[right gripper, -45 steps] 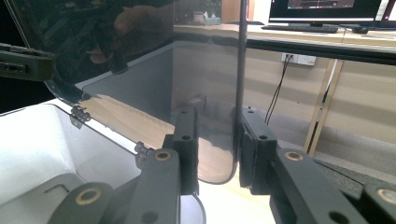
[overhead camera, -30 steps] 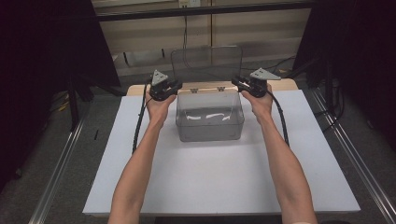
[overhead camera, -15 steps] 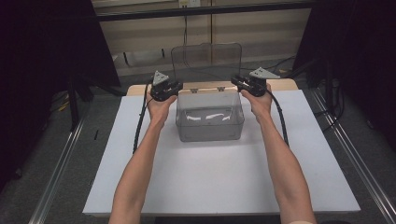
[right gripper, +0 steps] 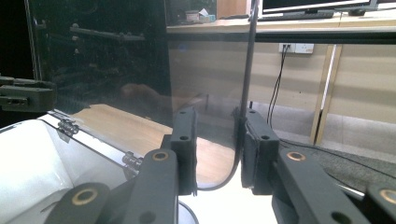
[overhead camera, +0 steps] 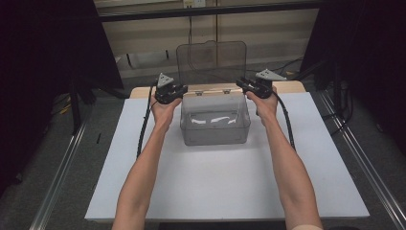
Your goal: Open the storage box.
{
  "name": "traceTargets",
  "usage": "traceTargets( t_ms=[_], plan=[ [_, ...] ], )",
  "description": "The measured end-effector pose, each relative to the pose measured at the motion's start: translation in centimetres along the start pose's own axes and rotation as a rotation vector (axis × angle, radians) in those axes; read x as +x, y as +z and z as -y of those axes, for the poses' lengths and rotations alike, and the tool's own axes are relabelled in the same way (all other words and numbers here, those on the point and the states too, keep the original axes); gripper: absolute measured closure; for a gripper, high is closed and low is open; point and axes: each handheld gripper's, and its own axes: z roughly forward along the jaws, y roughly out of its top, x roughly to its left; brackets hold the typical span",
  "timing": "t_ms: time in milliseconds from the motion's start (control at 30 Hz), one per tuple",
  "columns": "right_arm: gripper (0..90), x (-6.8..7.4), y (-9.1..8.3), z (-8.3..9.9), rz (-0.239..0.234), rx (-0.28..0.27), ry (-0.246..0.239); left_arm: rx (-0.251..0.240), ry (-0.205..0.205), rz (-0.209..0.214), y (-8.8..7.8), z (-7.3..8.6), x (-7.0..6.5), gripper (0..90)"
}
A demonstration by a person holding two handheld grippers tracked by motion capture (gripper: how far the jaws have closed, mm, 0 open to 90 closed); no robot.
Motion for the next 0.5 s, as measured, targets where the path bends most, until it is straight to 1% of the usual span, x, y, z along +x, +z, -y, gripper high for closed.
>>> traceTargets(
  t_ms=[67,133,200,333,367,400,433,467,500],
  plan=[
    [69.2,-0.01,0.06,-0.01,0.002,0.002,0.003,-0.001,-0.002,0.0,0.03,-0.03,0.02,71.7],
    [68.2,0.02,0.17,-0.08,0.003,0.011,0.02,0.011,-0.003,-0.003,0.08,-0.06,0.0,70.2],
    [67.5,-0.03,0.26,-0.09,0.0,0.017,0.028,0.011,-0.016,0.002,0.18,-0.09,0.03,69.5],
    [67.2,-0.12,0.39,-0.09,-0.001,0.024,0.041,0.02,-0.025,0.006,0.24,-0.19,0.15,68.8],
    [67.0,-0.17,0.46,-0.07,-0.004,0.025,0.061,0.026,-0.039,0.012,0.31,-0.25,0.14,68.4],
    [67.0,-0.17,0.46,-0.07,-0.004,0.025,0.061,0.026,-0.039,0.012,0.31,-0.25,0.14,68.1],
    [66.8,-0.21,0.52,-0.02,-0.004,0.027,0.078,0.028,-0.037,0.01,0.36,-0.31,0.17,67.7],
    [66.8,-0.21,0.52,-0.02,-0.004,0.027,0.078,0.028,-0.037,0.01,0.36,-0.31,0.17,67.4],
    [66.2,-0.21,0.59,-0.01,-0.004,0.031,0.094,0.037,-0.038,0.008,0.38,-0.36,0.14,66.7]
  ],
)
